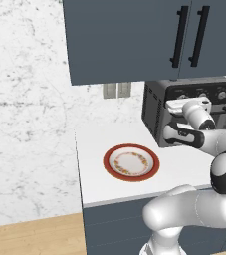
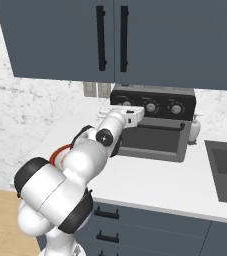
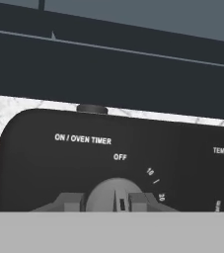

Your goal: Pick up the kebab skewer and baguette bread, and place them inside the toaster oven. Close the toaster oven door and start by setting the timer.

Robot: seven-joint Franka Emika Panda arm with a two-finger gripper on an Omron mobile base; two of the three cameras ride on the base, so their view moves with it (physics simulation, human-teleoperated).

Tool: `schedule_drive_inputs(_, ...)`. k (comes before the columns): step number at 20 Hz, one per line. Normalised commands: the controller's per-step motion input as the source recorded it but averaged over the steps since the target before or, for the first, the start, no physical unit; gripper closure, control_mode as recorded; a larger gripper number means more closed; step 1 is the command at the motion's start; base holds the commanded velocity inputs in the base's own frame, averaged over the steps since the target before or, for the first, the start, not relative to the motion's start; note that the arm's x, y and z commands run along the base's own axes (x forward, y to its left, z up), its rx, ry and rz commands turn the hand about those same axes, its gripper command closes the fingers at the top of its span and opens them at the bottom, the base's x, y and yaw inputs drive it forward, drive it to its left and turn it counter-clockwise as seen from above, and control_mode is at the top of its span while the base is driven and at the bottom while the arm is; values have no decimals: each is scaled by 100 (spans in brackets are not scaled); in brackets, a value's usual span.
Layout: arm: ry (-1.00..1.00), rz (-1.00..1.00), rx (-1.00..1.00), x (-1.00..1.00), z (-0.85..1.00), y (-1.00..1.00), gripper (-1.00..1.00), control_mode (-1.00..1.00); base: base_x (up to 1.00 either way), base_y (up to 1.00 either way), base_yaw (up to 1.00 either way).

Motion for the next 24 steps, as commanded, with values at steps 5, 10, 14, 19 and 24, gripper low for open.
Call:
schedule_drive_inputs(5,0,0,0,4,0,-8,100,-100,0,0,0)
schedule_drive_inputs(10,0,1,2,10,0,-11,100,-100,0,0,0)
schedule_drive_inputs(14,0,2,7,2,0,-12,100,-100,0,0,0)
schedule_drive_inputs(19,0,1,13,1,0,-6,100,-100,0,0,0)
schedule_drive_inputs(24,0,1,18,0,-2,-1,100,-100,0,0,0)
